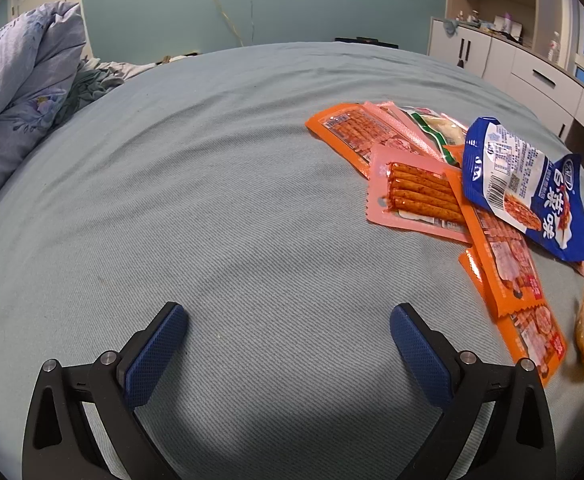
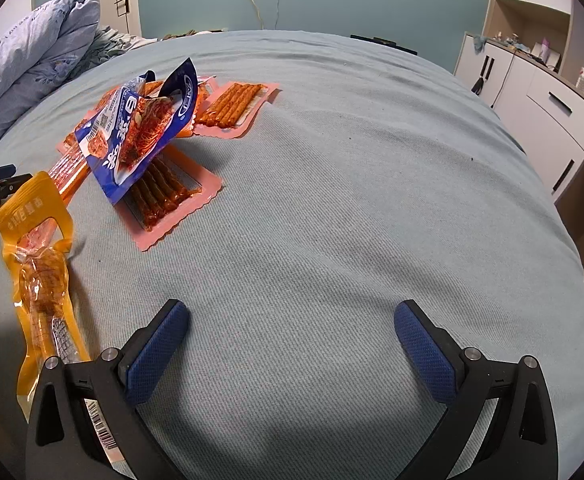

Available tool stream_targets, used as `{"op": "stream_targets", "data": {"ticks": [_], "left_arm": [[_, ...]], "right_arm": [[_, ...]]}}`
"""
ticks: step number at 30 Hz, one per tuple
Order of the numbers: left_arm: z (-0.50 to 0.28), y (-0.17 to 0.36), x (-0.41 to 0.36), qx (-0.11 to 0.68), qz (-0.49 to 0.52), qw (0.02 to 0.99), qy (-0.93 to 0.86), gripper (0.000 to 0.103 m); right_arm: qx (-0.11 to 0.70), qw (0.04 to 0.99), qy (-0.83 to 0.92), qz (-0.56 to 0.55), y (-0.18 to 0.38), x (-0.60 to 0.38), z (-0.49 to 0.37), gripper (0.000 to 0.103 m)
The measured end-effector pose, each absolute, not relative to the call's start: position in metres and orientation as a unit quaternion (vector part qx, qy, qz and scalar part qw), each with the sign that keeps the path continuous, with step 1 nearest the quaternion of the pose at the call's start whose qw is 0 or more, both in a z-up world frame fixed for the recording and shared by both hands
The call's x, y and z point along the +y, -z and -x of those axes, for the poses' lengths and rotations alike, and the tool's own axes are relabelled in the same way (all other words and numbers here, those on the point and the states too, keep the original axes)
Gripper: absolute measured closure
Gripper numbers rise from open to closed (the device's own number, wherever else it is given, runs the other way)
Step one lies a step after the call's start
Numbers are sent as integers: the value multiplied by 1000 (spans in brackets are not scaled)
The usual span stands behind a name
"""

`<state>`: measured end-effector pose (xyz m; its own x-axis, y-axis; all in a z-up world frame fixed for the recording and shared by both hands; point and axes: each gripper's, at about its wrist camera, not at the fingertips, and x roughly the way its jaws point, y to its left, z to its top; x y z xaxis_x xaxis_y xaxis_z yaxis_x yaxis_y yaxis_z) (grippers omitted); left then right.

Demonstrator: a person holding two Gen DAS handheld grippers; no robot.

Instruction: Organize snacks

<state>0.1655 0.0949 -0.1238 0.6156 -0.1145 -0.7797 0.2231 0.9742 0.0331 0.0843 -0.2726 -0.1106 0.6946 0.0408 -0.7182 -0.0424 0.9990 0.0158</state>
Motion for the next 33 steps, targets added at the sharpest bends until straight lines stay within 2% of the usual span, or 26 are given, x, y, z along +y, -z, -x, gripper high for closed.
{"op": "stream_targets", "data": {"ticks": [33], "left_arm": [[-166,123,94,427,-62,897,94,0]], "right_arm": [[392,920,-21,3,110,-273,-89,0]]}}
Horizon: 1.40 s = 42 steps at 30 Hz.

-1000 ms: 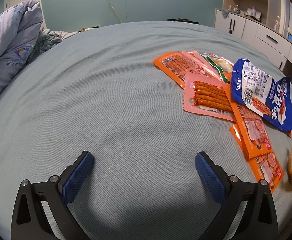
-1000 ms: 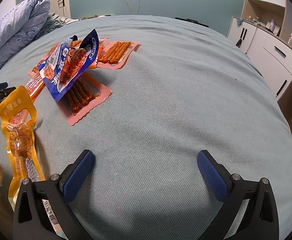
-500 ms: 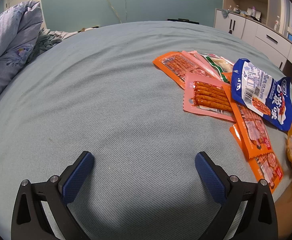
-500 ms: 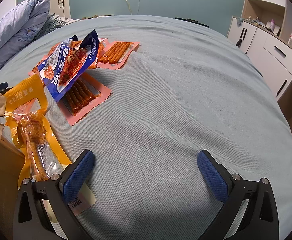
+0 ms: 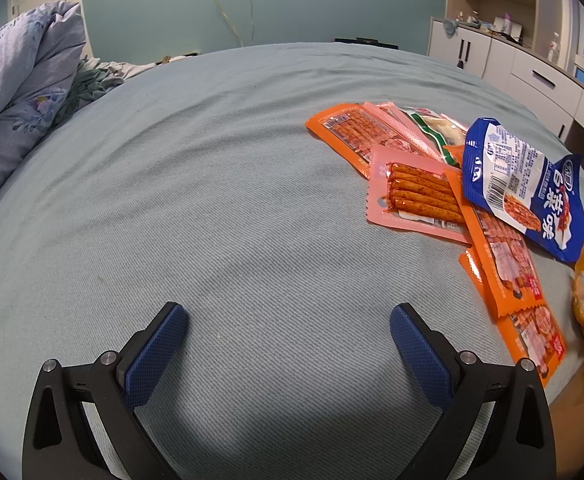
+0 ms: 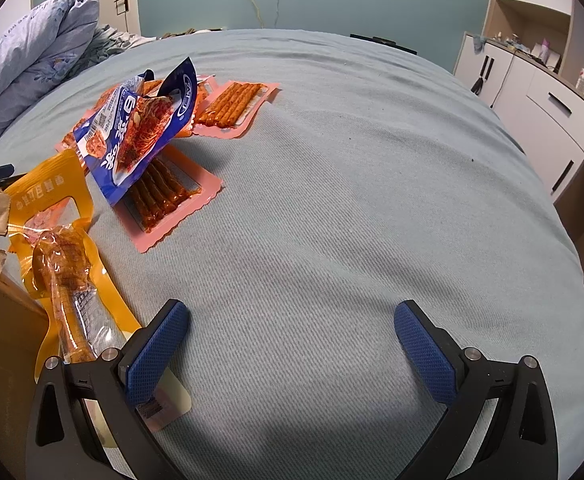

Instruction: Organize snacks

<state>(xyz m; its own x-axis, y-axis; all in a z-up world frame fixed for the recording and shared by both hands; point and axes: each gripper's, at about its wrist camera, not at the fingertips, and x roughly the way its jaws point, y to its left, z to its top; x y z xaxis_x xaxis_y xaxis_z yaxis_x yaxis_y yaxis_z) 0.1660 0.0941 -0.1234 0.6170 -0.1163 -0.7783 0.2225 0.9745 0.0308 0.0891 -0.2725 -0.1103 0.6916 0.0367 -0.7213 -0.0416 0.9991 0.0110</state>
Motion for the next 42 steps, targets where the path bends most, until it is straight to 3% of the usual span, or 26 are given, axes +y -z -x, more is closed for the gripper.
{"op": "stream_targets", "data": {"ticks": [13,21,26,32,39,42], "left_arm": [[-168,109,90,449,-83,888,50,0],[-153,21,86,453,-85,888,-4,0],[-106,-22,82,399,-86,912,32,0],[-71,-38,68,411,-92,900,115,0],[-71,-31,50,444,-67,876,176,0],[-77,-21,53,466,-54,866,173,0]], "right_arm": [[401,916,1,-15,98,-280,-92,0],[347,937,30,0,9,-265,-60,0],[342,938,-9,60,-26,-216,-28,0],[406,913,-11,-36,-25,-233,-3,0],[414,909,13,46,-28,-236,-18,0],[453,891,-8,21,-9,-239,-37,0]]}}
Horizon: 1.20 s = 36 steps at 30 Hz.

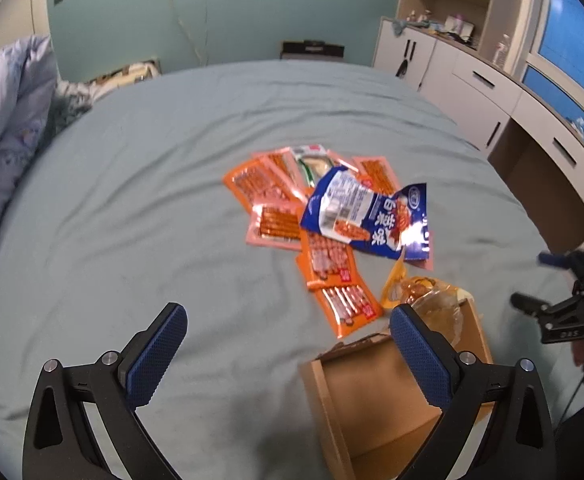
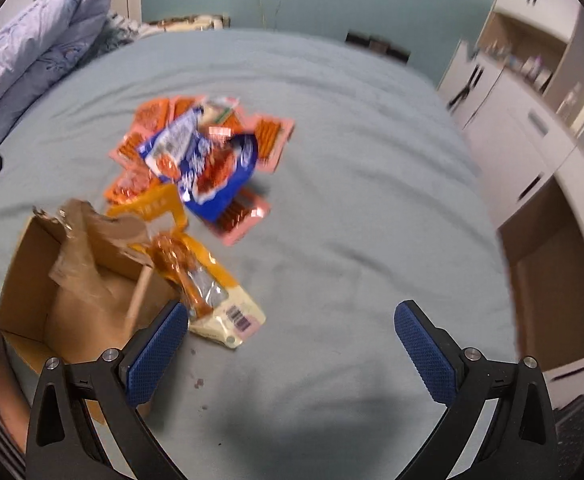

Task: Organize snacks
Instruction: 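Reach the right gripper to the yellow vacuum-packed snack and grasp it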

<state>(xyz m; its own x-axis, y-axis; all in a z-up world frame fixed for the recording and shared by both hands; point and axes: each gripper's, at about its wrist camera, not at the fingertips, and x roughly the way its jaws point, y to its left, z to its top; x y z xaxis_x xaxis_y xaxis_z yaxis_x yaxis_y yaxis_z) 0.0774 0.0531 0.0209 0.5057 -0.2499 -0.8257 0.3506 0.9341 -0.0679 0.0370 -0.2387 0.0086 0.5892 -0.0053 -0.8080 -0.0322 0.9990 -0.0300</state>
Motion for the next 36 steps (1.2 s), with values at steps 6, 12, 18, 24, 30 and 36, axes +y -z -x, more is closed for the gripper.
{"op": "stream_targets", "data": {"ticks": [6,12,18,24,30,36], "left_arm": [[-73,-4,42,477,-131,857,145,0],[-63,-10,26,454,-176,859,160,0],[-64,-5,23,466,-180,852,160,0],[-66,-1,24,477,-165,847,165,0],[-66,2,21,482,-166,845,165,0],[-68,6,21,493,-154,840,167,0]], "right_arm": [[518,853,-57,34,33,-227,-65,0],[530,835,-108,100,56,-198,-80,0],[557,819,-139,-3,76,-223,-97,25],[555,820,-134,37,77,-220,-90,36],[531,838,-122,35,76,-209,-93,38],[508,849,-146,29,78,-202,-91,77]]}}
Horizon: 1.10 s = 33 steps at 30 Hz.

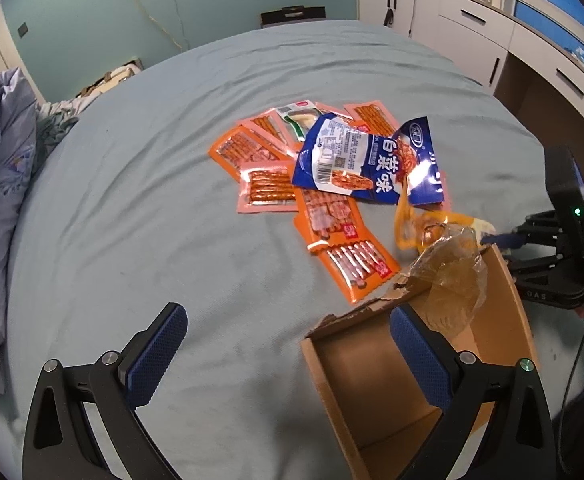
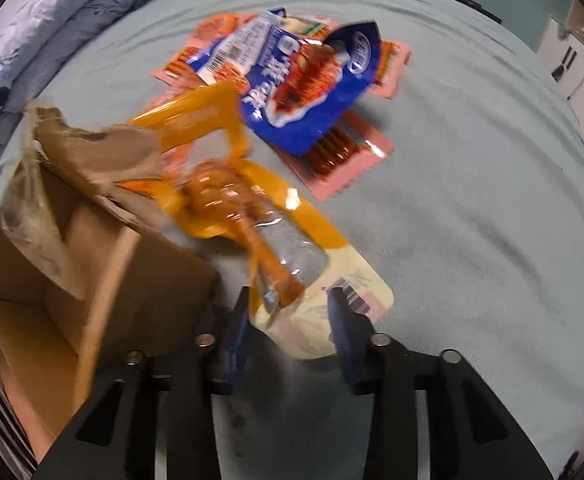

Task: Organize snacks
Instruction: 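Reach the right gripper to the yellow vacuum-packed snack and grasp it, then lift the yellow snack with the right gripper while the left gripper reaches the blue bag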

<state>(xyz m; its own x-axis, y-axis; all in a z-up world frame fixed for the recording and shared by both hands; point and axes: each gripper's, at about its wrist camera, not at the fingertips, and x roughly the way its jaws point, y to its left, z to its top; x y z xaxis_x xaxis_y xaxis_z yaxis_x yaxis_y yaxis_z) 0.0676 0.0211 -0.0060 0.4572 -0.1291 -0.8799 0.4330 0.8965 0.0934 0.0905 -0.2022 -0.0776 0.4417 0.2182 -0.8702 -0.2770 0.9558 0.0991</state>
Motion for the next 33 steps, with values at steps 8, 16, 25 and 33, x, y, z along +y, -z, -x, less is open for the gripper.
{"op": "stream_targets", "data": {"ticks": [8,16,25,33], "left_arm": [[-70,10,21,502,-145,836,167,0],[-88,16,26,520,-118,829,171,0],[-152,14,-27,526,-150,808,217,0],[-202,51,-128,543,-281,744,270,0]], "right_arm": [[494,847,-179,-85,60,-219,-86,98],[437,835,-215,-255,35,-263,-77,99],[384,840,-217,-317,21,-292,-51,99],[387,840,-177,-337,25,-305,-33,99]]}}
